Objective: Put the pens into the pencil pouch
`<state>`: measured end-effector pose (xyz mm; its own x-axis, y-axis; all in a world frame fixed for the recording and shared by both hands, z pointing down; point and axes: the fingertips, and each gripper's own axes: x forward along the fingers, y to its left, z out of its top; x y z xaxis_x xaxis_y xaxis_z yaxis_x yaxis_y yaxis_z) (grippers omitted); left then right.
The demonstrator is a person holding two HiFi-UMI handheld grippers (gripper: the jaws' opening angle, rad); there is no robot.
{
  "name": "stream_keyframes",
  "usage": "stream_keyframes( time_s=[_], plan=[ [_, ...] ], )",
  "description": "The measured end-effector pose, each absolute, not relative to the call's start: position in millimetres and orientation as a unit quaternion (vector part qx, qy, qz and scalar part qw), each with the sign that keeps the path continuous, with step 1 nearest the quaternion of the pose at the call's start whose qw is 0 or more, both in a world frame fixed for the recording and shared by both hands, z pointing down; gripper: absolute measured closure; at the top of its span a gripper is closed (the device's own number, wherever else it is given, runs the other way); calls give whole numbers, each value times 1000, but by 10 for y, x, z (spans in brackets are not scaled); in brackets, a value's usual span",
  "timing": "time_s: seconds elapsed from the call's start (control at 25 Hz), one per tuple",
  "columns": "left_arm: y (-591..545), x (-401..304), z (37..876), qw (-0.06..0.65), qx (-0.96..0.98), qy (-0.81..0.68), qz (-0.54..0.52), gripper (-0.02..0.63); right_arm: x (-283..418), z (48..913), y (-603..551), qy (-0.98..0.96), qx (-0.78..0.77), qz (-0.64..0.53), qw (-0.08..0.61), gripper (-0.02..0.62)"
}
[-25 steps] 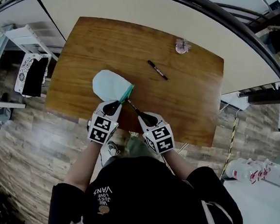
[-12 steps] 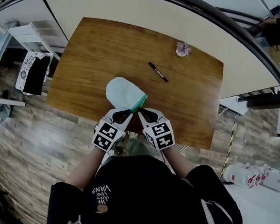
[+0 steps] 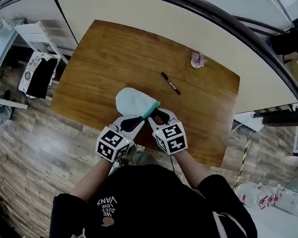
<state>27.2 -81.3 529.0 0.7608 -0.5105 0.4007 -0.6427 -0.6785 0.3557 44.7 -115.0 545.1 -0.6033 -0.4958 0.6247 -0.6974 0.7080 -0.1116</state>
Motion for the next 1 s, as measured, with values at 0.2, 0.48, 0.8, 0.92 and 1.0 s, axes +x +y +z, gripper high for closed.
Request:
stream_keyframes(
  time_s=[0.2, 0.48, 0.8, 0.92, 1.0],
  plan=[
    [-991, 185, 5292, 256, 894, -348, 122, 561, 516, 5395, -1324, -885, 336, 177, 269, 499],
    [-1175, 42, 5483, 270, 872, -387, 128, 561, 1071, 5628, -1805, -855, 396, 162, 293, 499],
    [-1344, -15, 5578, 278, 856, -417, 123, 561, 1684, 6080, -2256, -816, 452, 187, 308, 499],
    [-1359, -23, 5607, 283, 852, -421, 128, 561, 1795, 6196, -2353, -806, 469, 193, 305, 499],
    [-1354, -24, 5633, 287, 850, -422, 132, 561, 1829, 6254, -2412, -802, 477, 195, 301, 499]
  ],
)
